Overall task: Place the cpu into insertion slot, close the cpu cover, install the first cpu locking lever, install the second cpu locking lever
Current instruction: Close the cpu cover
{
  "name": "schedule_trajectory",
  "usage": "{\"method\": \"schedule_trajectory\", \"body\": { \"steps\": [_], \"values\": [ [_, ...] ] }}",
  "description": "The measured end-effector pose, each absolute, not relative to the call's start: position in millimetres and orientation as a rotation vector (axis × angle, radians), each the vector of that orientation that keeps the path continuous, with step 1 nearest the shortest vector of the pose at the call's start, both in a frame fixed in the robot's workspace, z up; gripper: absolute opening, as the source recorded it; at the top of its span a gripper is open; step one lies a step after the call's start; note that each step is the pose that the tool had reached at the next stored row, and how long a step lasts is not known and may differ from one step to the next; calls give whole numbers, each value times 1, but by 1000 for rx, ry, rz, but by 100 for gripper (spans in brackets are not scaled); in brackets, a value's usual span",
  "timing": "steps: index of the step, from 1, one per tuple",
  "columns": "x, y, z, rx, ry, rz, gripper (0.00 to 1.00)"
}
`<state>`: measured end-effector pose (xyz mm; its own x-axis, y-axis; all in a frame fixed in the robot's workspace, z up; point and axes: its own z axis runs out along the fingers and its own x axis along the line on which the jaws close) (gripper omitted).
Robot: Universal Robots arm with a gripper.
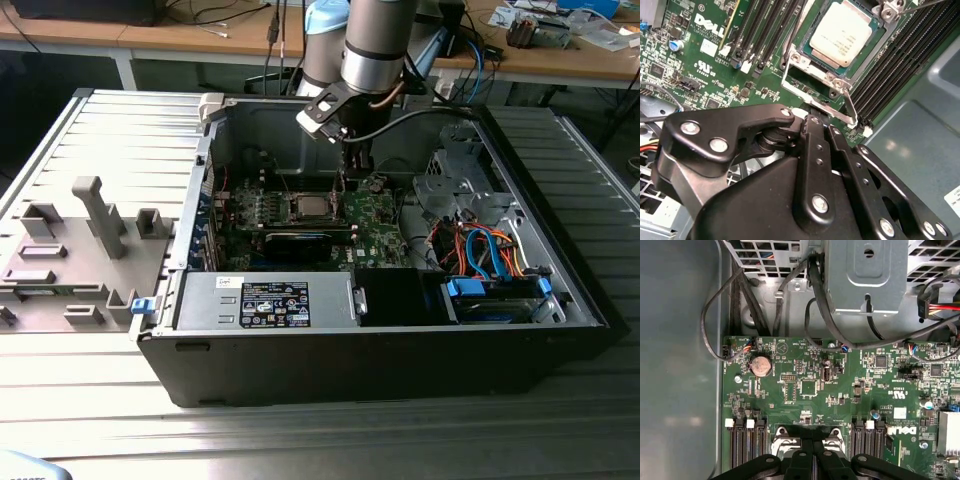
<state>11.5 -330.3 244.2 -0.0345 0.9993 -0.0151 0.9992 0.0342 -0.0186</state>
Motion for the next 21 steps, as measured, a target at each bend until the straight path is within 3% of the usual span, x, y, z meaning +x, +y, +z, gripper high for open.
{"method": "schedule_trajectory", "body": {
  "steps": [21],
  "values": [
    [-2,-330,243,-2176,-2252,64,11]
  ]
}}
